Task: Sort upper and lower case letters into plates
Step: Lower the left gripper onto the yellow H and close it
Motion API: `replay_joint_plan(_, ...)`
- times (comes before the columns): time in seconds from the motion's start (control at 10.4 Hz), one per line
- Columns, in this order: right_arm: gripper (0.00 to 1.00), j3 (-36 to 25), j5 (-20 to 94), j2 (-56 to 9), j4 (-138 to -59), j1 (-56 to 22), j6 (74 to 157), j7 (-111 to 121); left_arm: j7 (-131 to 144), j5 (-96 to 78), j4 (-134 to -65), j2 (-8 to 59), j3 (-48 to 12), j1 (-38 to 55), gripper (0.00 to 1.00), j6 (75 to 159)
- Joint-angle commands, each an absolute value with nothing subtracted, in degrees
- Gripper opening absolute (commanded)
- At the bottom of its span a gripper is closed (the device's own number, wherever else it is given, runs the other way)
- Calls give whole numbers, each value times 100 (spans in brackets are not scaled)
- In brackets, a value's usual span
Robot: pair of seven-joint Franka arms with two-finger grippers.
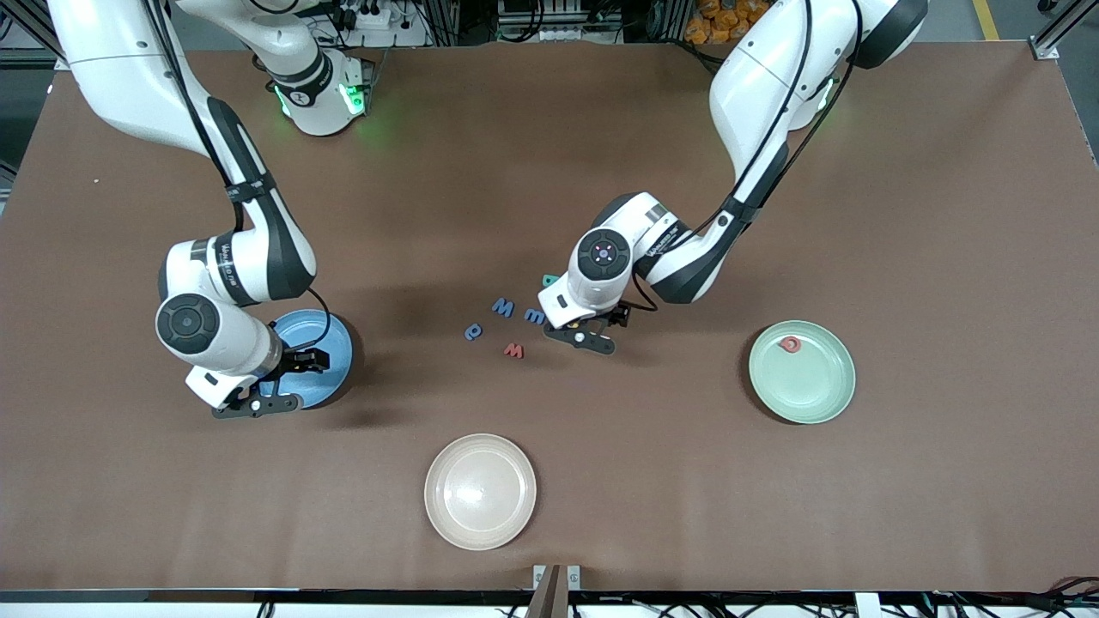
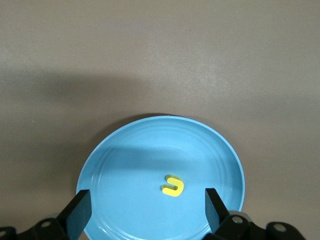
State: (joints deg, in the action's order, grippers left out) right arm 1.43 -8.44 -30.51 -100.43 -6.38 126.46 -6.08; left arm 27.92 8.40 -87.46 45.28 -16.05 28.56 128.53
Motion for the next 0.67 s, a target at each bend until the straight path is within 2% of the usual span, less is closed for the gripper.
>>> replay_joint_plan(0.0, 100, 202, -958, -3050, -10072, -615, 12700, -676, 2927, 993, -8473, 4719, -1485, 3041, 100, 12911)
replay_joint_plan(0.58, 100, 202, -932, -3041, -10072, -624, 12700, -694, 2909, 1002, -8394, 4904, -1477, 3199, 100, 13166)
